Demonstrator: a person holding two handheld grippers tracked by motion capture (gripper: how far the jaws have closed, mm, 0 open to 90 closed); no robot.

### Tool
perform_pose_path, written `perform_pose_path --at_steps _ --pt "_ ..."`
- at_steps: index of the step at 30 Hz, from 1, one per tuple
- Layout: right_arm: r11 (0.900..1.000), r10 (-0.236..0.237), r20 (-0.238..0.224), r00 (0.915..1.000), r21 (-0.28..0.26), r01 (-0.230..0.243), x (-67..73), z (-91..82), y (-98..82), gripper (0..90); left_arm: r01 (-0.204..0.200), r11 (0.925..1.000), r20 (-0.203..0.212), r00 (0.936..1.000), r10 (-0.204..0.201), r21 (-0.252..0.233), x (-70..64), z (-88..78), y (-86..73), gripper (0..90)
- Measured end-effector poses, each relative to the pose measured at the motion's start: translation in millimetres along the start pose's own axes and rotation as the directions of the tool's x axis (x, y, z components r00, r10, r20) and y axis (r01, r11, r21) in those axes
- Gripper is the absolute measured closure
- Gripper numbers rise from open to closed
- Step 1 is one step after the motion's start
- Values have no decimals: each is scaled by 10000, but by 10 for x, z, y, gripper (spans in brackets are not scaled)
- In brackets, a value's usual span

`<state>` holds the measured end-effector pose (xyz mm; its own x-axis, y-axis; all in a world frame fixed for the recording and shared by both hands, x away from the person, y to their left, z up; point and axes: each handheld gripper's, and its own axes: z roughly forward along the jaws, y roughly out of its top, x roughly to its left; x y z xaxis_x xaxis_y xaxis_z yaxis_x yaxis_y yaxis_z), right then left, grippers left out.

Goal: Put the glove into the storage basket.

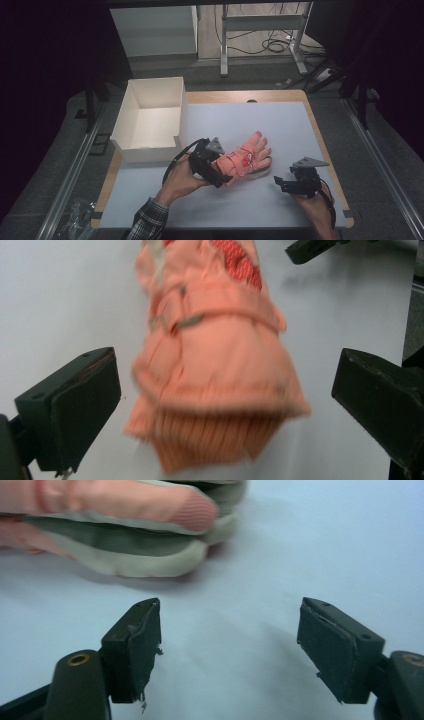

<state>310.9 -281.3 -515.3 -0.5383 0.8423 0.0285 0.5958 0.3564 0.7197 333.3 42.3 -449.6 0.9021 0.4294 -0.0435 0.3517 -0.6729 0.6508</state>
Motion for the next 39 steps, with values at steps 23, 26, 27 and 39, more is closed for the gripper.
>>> perform_pose_path --at_steps 23,26,27,39 --pt "9994 -341 815 9961 -44 345 -180 108 -59 218 222 9899 1251 9913 -399 1401 343 712 -64 0" --pt "9993 -350 817 9960 -111 360 -179 114 -68 215 229 9852 1444 9884 -479 1701 342 774 -91 0" --pt "9993 -344 813 9961 -114 355 -180 114 -69 214 229 9852 1444 9884 -479 1701 342 774 -91 0" --pt "9993 -330 813 9961 -175 345 -182 116 -79 214 -253 9744 477 9987 150 2233 205 768 -92 162"
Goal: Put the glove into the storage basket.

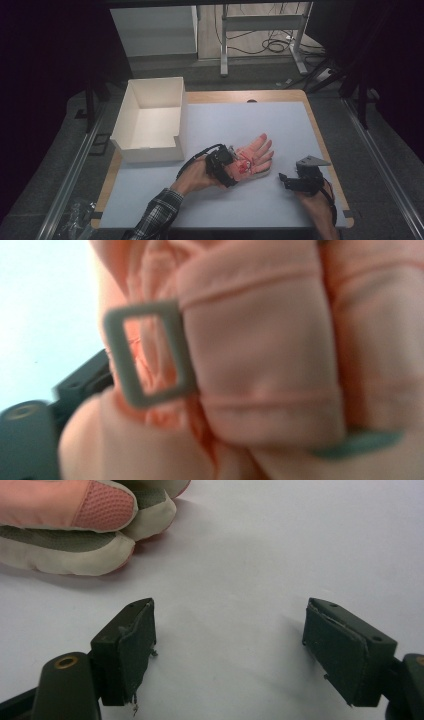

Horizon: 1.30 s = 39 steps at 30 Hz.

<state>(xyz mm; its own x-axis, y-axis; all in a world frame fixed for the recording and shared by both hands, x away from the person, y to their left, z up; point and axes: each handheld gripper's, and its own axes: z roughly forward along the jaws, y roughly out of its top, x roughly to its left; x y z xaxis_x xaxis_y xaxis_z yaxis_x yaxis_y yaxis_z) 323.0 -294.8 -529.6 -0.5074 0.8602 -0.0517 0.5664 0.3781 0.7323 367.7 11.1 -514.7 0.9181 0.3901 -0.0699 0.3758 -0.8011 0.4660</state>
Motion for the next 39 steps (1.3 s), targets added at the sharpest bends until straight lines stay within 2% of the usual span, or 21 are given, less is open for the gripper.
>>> perform_pose_path --at_steps 4,10,13,17,27,32,39 --pt "10000 6 -6 10000 -5 -6 0 0 -2 214 169 9998 14 9999 -170 72 7 -46 11 305" --pt "10000 13 -11 10000 -17 -13 -1 0 -3 214 434 9987 246 9988 -427 -270 37 -92 -22 400" --pt "10000 14 -15 10000 -25 -14 -1 1 -4 214 621 9964 385 9975 -600 -568 55 -110 -59 413" --pt "10000 18 -19 10000 -29 -18 -1 0 -4 214 697 9950 449 9968 -666 -715 61 -146 -71 424" --pt "10000 13 -17 10000 -34 -13 -2 0 -6 214 917 9930 315 9955 -895 -747 55 -225 -49 445" --pt "10000 19 -23 10000 -34 -19 -2 0 -6 214 1244 9866 242 9922 -1225 -1056 86 -338 -26 447" --pt "10000 18 -32 10000 -34 -18 -1 0 -7 214 1391 9813 -156 9897 -1424 -1330 150 -562 59 445"
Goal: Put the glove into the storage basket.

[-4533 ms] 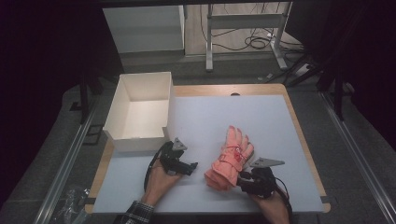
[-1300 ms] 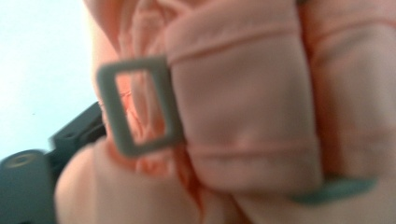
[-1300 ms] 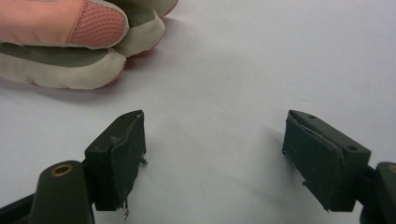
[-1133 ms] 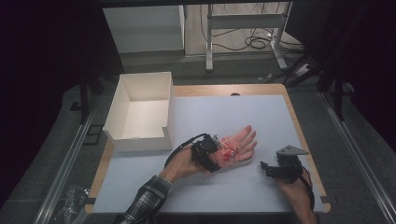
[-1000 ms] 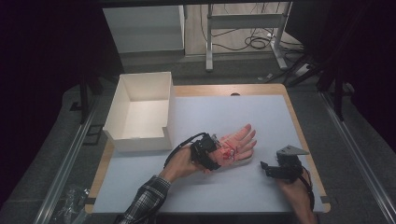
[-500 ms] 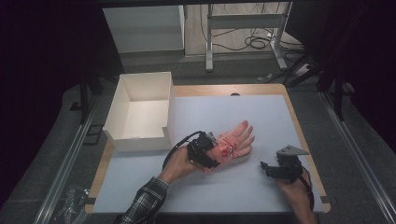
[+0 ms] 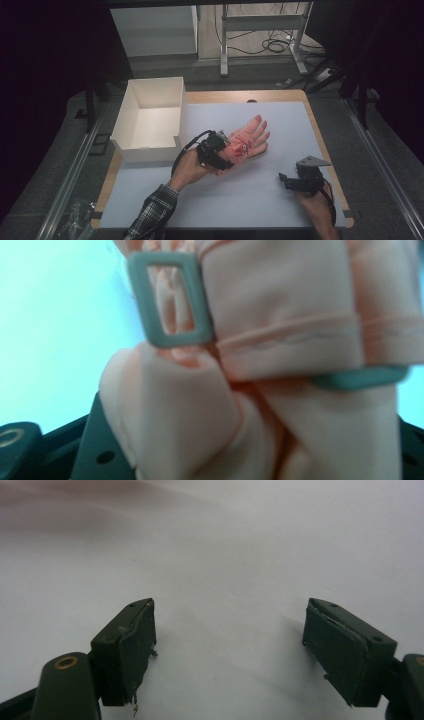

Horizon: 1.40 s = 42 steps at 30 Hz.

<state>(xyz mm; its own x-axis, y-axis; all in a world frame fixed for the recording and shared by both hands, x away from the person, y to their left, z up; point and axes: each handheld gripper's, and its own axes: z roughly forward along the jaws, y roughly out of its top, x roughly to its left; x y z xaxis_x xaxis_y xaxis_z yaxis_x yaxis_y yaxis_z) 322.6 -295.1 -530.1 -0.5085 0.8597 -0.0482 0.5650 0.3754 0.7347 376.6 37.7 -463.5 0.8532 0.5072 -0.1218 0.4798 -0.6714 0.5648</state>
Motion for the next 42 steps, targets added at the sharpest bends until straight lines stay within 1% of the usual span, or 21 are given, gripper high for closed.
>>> perform_pose_path --at_steps 7,11,14,19,20,24,26,28,29,33,38,39,40,42 --pt "10000 -2 8 10000 -3 2 2 0 -1 214 343 9992 -449 9984 -352 -195 76 -191 139 442" --pt "10000 -4 9 10000 -6 4 2 -1 -1 214 622 9974 -698 9955 -646 -357 139 -318 226 440" --pt "10000 -6 9 10000 -9 6 2 0 -2 214 861 9950 -961 9912 -906 -499 197 -417 297 440" --pt "10000 -9 4 10000 -5 9 2 -1 -2 214 975 9934 -1439 9840 -1052 -598 294 -577 413 438" --pt "10000 -7 6 10000 -5 7 2 -1 -2 214 1010 9929 -1554 9817 -1097 -626 315 -611 431 438" --pt "10000 -23 19 10000 3 23 2 -2 -2 214 1300 9883 -1912 9710 -1433 -803 408 -766 484 438" --pt "10000 -23 20 10000 -2 23 2 -2 -2 214 1501 9844 -2126 9628 -1668 -923 462 -853 497 438" --pt "10000 -23 9 10000 -12 23 1 -1 -2 214 1640 9813 -2269 9565 -1831 -1007 499 -917 501 438" --pt "10000 -21 17 10000 3 21 2 -2 -2 214 1694 9801 -2337 9537 -1894 -1030 521 -958 499 438" --pt "10000 -21 20 10000 0 21 2 -1 -2 214 1999 9713 -2598 9384 -2277 -1289 591 -1108 481 437" --pt "10000 -14 0 10000 -13 14 2 -1 -2 214 2212 9652 -2960 9208 -2539 -1398 685 -1286 428 433" --pt "10000 -12 0 10000 -11 12 2 -1 -2 214 2261 9640 -3097 9147 -2596 -1402 712 -1334 408 432" --pt "10000 -25 6 10000 -15 25 1 -1 -3 214 2310 9626 -3167 9107 -2651 -1414 731 -1363 394 431" --pt "10000 -19 2 10000 -13 19 1 -1 -3 214 2454 9580 -3331 8997 -2820 -1482 783 -1441 347 430"
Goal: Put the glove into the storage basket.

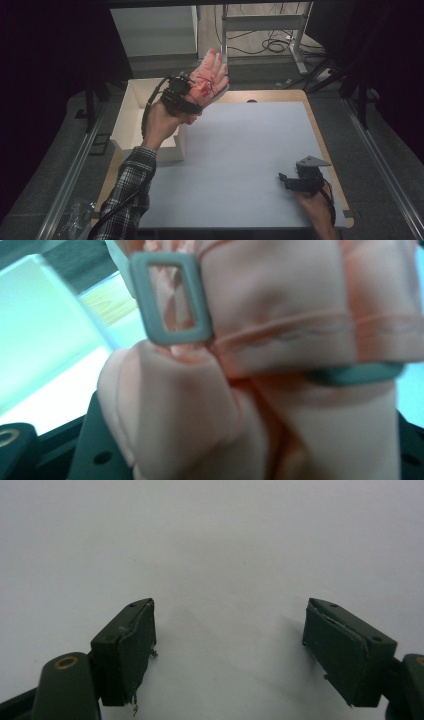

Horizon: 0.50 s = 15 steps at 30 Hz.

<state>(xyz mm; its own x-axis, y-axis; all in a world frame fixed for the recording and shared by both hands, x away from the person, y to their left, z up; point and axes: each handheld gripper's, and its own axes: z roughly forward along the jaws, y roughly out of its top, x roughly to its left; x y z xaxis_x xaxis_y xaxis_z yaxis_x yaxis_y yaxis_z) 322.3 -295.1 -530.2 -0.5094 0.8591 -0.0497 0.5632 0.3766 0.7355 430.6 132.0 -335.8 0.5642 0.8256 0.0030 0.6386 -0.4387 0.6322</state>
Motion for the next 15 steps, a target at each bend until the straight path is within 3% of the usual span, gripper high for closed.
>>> perform_pose_path --at_steps 7,12,15 --pt "10000 8 3 10000 3 -8 1 0 0 214 684 9975 -719 9952 -668 193 331 -111 -188 424" --pt "10000 10 1 10000 -2 -10 1 -1 0 214 1411 9897 -1011 9853 -1379 252 590 -151 -388 421" --pt "10000 11 3 10000 -2 -11 1 0 0 214 1806 9831 -1282 9761 -1754 300 720 -156 -494 418"
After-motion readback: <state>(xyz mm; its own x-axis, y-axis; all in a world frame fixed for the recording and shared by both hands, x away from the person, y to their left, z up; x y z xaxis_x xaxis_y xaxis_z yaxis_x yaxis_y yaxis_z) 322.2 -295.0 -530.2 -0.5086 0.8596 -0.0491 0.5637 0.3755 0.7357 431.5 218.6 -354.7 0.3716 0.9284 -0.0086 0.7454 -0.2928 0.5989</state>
